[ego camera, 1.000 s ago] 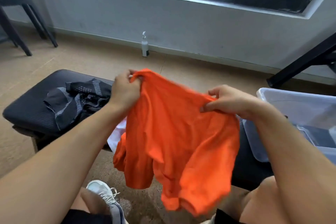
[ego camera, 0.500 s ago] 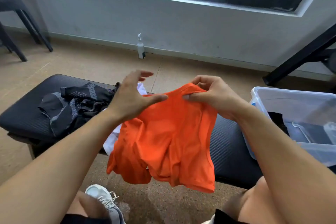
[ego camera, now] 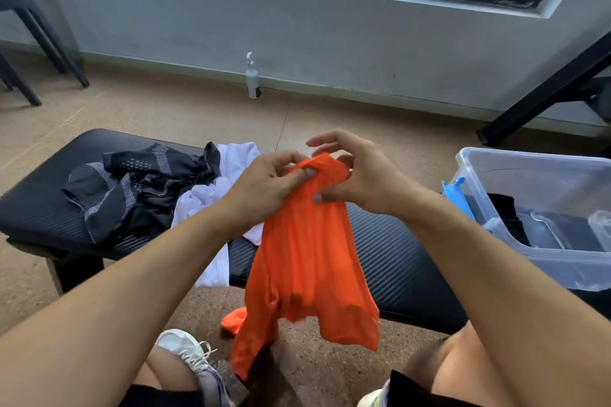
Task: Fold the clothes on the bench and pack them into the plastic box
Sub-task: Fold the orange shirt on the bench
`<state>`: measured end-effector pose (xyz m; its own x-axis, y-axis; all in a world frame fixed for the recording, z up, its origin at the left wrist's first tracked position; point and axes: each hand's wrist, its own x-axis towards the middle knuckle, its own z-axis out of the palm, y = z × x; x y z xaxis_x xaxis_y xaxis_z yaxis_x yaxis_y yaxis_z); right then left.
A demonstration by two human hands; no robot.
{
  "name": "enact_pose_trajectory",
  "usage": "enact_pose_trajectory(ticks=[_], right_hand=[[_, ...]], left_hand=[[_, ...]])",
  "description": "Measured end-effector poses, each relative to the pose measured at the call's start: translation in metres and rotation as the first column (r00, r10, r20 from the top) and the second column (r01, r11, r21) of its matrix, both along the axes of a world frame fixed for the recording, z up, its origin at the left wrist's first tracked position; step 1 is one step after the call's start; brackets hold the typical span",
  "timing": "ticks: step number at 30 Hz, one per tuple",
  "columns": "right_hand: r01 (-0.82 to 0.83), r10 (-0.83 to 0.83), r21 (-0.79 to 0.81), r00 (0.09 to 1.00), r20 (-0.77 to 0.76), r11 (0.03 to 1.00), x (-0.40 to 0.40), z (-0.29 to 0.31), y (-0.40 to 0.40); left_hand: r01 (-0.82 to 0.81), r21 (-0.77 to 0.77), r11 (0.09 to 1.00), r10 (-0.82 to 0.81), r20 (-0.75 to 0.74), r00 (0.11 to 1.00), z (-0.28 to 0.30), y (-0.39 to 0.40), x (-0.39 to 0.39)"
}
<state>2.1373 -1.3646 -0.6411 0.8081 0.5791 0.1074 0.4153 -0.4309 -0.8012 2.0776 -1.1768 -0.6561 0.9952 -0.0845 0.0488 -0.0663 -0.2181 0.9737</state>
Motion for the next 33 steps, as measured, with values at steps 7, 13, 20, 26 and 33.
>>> enact_pose_trajectory(ticks=[7,13,20,26,33], right_hand=[[-0.098,0.025,-0.161,0.913,-0.406,0.982,0.000,-0.025,0.000],[-0.318,0.134,-0.325,0.866,-0.481,0.891,-0.019,-0.032,0.016],[-0.374,0.052,-0.449,0.811,-0.583,0.812,-0.009,-0.020,0.005],[0.110,-0.269,-0.350,0.853,-0.447,0.930,0.016,-0.001,-0.040],[0.018,-0.167,-0.776,0.979,-0.113,0.631,0.008,0.027,-0.039]], left_hand=[[-0.240,-0.353,0.904,0.209,-0.124,0.970,0.016,0.016,0.015],[-0.311,-0.455,0.834,0.256,-0.180,0.950,0.017,0.035,0.022],[-0.438,-0.428,0.791,0.429,-0.123,0.895,0.015,0.059,0.030],[-0.486,-0.396,0.779,0.475,-0.132,0.870,0.008,0.091,0.025],[-0.409,-0.346,0.844,0.424,-0.033,0.905,0.015,0.096,0.011]])
